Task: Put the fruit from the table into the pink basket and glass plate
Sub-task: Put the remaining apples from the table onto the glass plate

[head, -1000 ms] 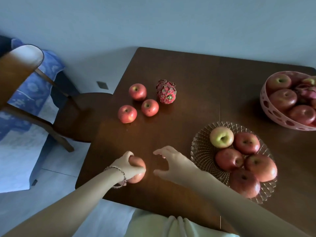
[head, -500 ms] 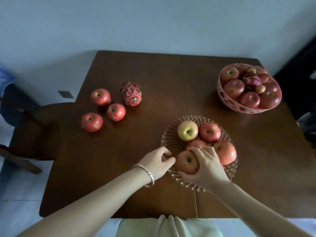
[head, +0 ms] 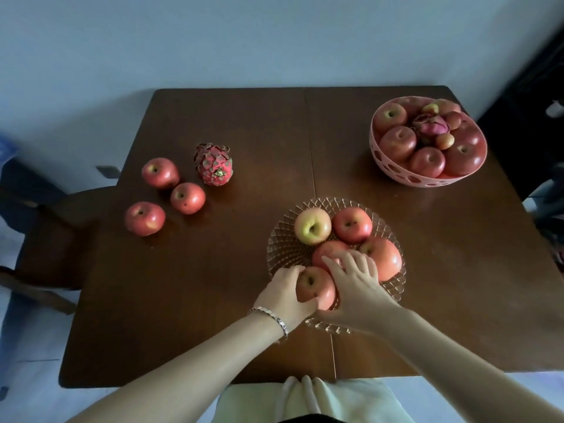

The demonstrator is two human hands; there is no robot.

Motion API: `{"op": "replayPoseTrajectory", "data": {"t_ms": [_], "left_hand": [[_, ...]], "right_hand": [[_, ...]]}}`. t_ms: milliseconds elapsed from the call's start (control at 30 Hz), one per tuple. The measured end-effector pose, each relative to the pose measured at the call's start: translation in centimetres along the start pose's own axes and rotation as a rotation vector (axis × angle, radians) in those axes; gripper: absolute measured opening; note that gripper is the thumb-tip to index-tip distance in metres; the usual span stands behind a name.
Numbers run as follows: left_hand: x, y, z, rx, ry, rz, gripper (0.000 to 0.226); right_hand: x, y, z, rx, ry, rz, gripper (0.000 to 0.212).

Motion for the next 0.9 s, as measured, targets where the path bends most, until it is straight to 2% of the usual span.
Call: {"op": "replayPoseTrajectory", "data": {"t_ms": [100,200,367,567,733,800,900], "left_hand": [[0.0,1.0,0.3,0.013,-0.041,0.039,0.079],[0.0,1.2,0.4,0.06,-0.052,0.03,0.079],[1.4,1.9,0.6,0.075,0.093,0.262,0.079],[1.1,2.5,0.8,0.003,0.113,0.218,0.083],[1.2,3.2,0.4,-0.033,0.095,0.28,0.093],[1.3,1.5,0.0,-0.041,0.078,0.181,0.091],[0.2,-4.4,0.1,0.106,0.1,0.068,0.065]], "right_hand": [[2.3,-1.3,-0.7,0.023,-0.061,0.051,0.084],[3.2,-1.2,-0.7,-0.001,-0.1,-0.003,0.083],[3.8,-0.9,-0.4,-0.003,-0.114,0.021,0.081],[3.7,-0.7,-0.4,0.023,-0.117,0.039,0.071],[3.7,-1.0,0.1,0.011,-0.062,0.047,0.074],[2.9,-2.4,1.2,0.07,-0.048,0.075,0.063],[0.7,-4.8,3.7,0.128,-0.082,0.179,0.036]]}}
Point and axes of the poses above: each hand's wrist, its own z-axis towards the middle knuckle, its own y-axis out of the palm, x = y × z, the point moved 10 cm from there along z, towards the middle knuckle, and after that the axes turned 9 degrees about -y, right-handed, at the moved point
